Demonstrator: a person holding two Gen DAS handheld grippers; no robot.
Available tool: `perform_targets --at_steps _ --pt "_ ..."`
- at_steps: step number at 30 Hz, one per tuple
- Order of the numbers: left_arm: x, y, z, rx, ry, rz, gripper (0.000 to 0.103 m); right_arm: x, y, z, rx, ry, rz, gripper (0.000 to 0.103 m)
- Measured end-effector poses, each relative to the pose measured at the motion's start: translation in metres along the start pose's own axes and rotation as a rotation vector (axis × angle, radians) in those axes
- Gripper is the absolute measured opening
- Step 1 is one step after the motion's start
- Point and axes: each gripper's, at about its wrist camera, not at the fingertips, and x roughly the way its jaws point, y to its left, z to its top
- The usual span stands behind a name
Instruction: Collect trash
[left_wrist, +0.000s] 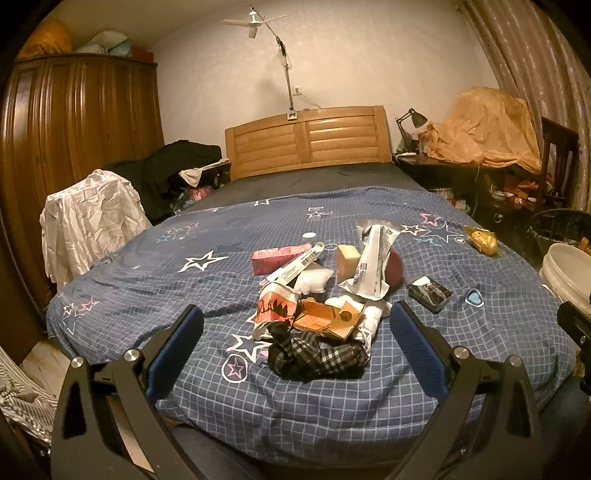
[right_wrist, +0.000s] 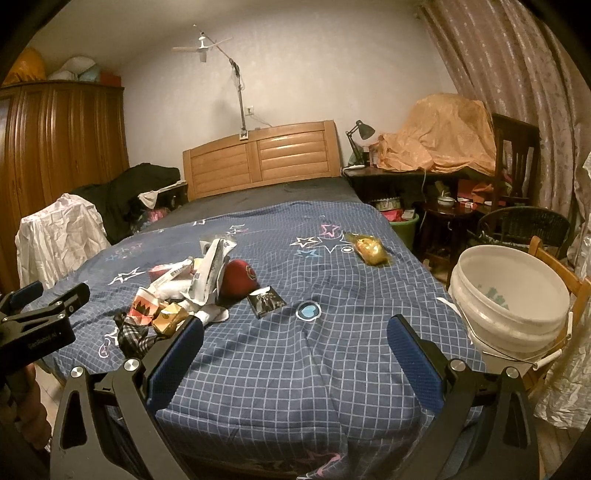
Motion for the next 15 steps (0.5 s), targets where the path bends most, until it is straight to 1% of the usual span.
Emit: perform_targets --at_steps 15 --pt "0.0034 0.0010 -0.0028 0.005 0.007 0.004 0.097 0.0023 -0.0004 -0.0028 -0.001 0.008 -0.006 0.099"
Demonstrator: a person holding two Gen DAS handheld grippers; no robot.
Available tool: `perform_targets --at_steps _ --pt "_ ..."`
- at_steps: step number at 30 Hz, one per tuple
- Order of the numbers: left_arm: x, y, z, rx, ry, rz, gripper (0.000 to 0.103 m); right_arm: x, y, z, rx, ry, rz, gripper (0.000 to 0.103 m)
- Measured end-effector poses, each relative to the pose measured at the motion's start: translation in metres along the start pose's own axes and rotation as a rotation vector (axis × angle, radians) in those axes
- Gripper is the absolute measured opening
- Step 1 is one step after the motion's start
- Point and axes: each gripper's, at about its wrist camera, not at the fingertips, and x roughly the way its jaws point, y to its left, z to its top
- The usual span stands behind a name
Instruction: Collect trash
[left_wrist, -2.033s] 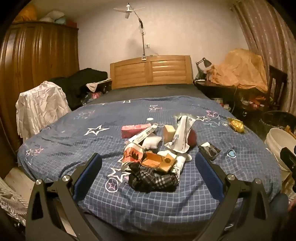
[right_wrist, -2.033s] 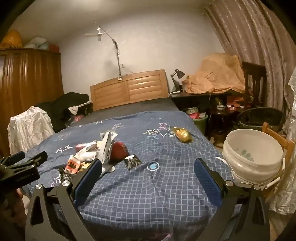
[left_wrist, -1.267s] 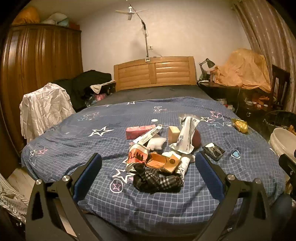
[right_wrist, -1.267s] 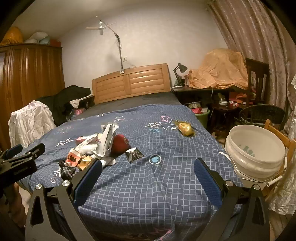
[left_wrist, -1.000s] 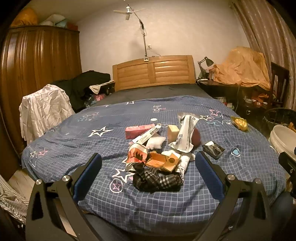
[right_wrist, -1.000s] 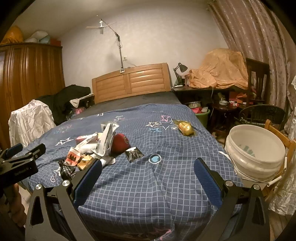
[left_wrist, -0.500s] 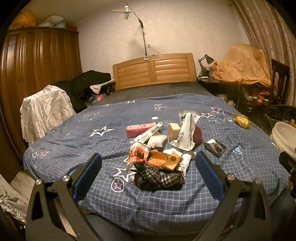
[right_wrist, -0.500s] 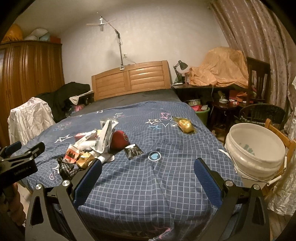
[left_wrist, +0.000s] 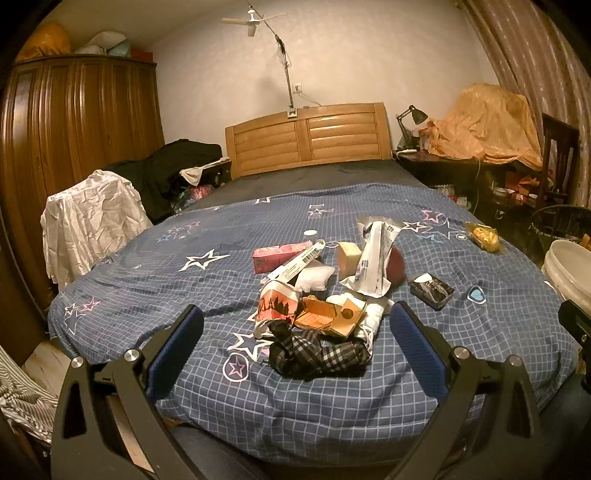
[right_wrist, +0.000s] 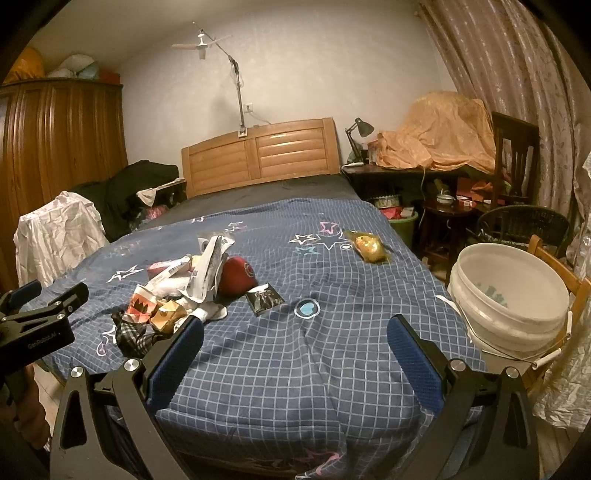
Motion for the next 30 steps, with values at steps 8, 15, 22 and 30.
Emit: perform_targets --at_steps 8,15,22,30 --pt "0.001 0.000 -0.003 0.007 0.009 0.004 0.097 0.004 0.000 -0.001 -0.002 0.016 0.000 0.099" --pt "0.008 0.006 -0.005 0.009 0.040 0.008 0.097 0.019 0.010 -0.002 -0.011 0.060 0.017 0.099" --pt "0.030 0.062 -0.025 -0.087 0.093 -0.019 0.097 0.034 0.015 -0.006 -0.020 0.096 0.020 0.099" --pt "0.051 0.108 -0.046 -0.185 0.163 0.030 0.097 0.061 0.026 -0.016 -0.043 0.165 0.049 0.099"
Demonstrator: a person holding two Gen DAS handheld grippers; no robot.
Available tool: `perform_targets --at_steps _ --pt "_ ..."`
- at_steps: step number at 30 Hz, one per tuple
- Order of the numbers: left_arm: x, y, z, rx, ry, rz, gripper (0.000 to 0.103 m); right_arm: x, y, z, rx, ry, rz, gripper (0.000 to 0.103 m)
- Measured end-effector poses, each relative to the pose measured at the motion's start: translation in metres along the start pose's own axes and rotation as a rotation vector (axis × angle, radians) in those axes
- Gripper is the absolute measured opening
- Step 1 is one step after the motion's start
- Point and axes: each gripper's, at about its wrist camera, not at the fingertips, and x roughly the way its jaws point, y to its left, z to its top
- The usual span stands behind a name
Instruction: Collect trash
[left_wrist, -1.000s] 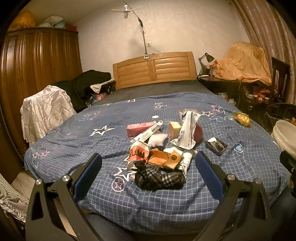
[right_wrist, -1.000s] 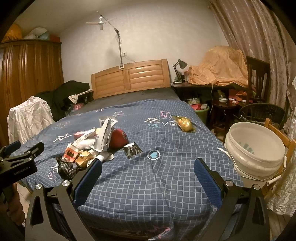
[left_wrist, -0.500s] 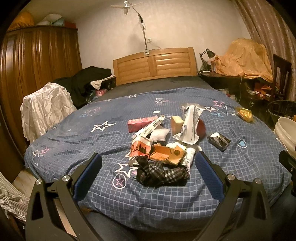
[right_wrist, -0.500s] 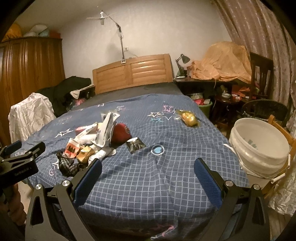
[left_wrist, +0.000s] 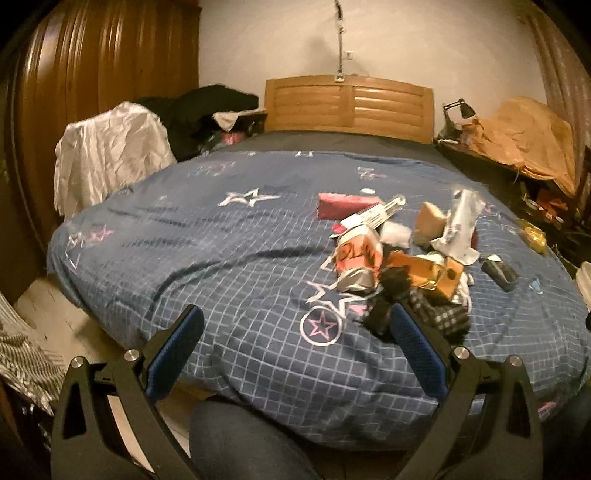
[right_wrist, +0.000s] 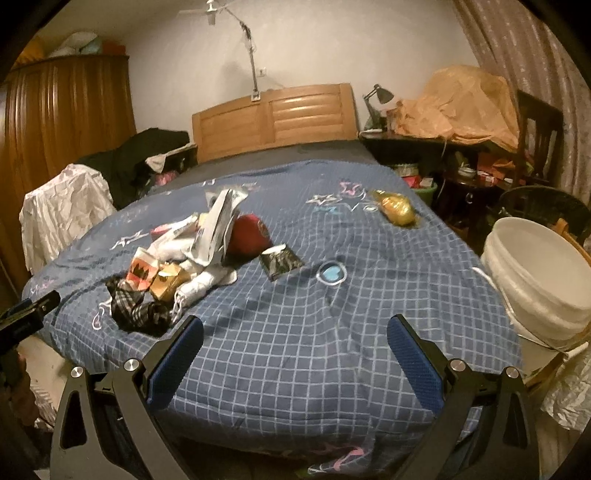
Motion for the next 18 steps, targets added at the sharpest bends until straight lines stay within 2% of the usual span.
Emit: perform_targets --at_steps 4,7,8,11,14,18 --pt "0.011 -0.009 -0.006 -0.005 0.049 -0.105 0.097 0.010 0.003 -0.002 -0.012 0.022 -0.006 0.099" --pt "0.022 -0.025 -0.008 -0.052 0.147 -0.239 0.097 0.017 0.000 -0.002 -0.003 0.040 -0.012 0.099" --pt "0.026 -0.035 -0.009 -0.048 0.166 -0.255 0.097 0.020 0.000 -0.003 0.001 0.046 -0.014 0.099" --pt "0.037 -0.066 -0.009 0.004 0.183 -0.230 0.097 0.025 -0.005 -0.004 0.010 0.059 -0.018 0.099" --pt "0.058 -0.079 -0.008 -0.011 0.200 -0.190 0.097 0.028 -0.011 -0.005 0.023 0.062 -0.023 0.099" --pt "0.077 -0.082 -0.006 -0.064 0.210 -0.172 0.087 0.033 -0.022 -0.009 0.052 0.074 -0.019 0.099"
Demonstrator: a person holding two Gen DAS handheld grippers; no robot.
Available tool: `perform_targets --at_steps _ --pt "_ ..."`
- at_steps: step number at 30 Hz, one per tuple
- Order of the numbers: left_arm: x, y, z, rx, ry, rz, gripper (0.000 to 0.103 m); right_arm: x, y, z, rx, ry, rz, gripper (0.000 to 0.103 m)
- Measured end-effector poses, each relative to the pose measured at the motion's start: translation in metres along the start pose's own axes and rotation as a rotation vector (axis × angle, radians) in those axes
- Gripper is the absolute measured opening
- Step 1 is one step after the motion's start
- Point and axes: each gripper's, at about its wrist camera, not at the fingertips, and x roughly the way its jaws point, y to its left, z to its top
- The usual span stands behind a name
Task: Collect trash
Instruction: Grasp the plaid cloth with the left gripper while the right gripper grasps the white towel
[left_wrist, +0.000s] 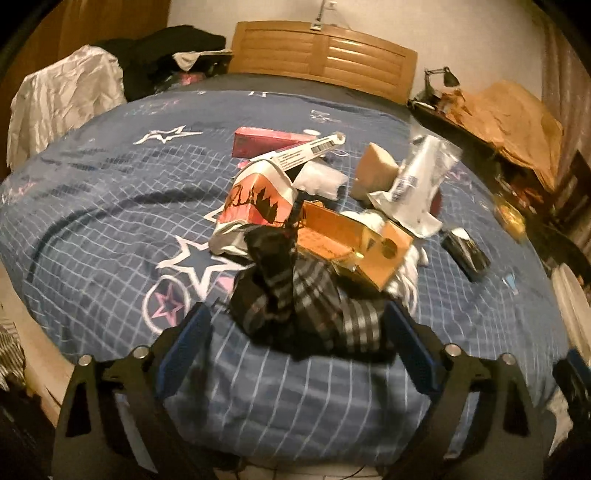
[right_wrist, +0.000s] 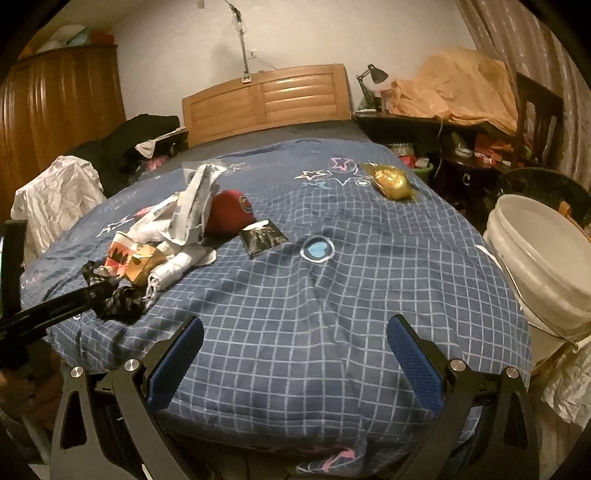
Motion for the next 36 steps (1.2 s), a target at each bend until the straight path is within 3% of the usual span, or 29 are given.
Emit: perform_targets --at_steps 4,5,8,13,18,22,28,30,32,36 --pt "0.013 -0.009 -0.004 0.064 -0.007 0.041 0.051 0.005 -0.003 -0.001 0.008 0.015 0.016 0.099" --pt "0.011 -0.007 -0.005 0.064 -0.016 0.034 0.047 0.007 -0.002 -0.001 0.005 0.015 0.021 0.099" --pt "0.000 0.007 -0.003 0.007 -0.034 -0.021 0.042 0.011 0.001 0.001 -0.004 0.019 0.038 0.099" --pt "-0.019 0.025 0.000 -0.028 -0.085 -0.018 0.041 0.015 0.017 0.004 -0.050 0.014 0.093 0.099" --pt "-0.038 0.041 0.003 -0.059 -0.143 0.003 0.041 0.027 0.061 0.021 -0.178 -0.022 0.225 0.094" --pt "-0.043 0.051 0.004 -0.070 -0.164 0.012 0.041 0.056 0.103 0.031 -0.261 0.030 0.322 0.072" --pt "-0.038 0.067 0.002 -0.100 -0.141 0.019 0.041 0.118 0.144 0.040 -0.292 0.166 0.360 0.058" --pt "-0.039 0.073 0.002 -0.114 -0.146 0.022 0.041 0.142 0.147 0.037 -0.290 0.231 0.339 0.036" --pt "-0.038 0.078 0.002 -0.129 -0.144 0.022 0.041 0.140 0.141 0.038 -0.259 0.235 0.361 0.018" --pt "-0.033 0.080 0.000 -0.136 -0.127 0.009 0.041 0.112 0.128 0.038 -0.268 0.221 0.357 0.012"
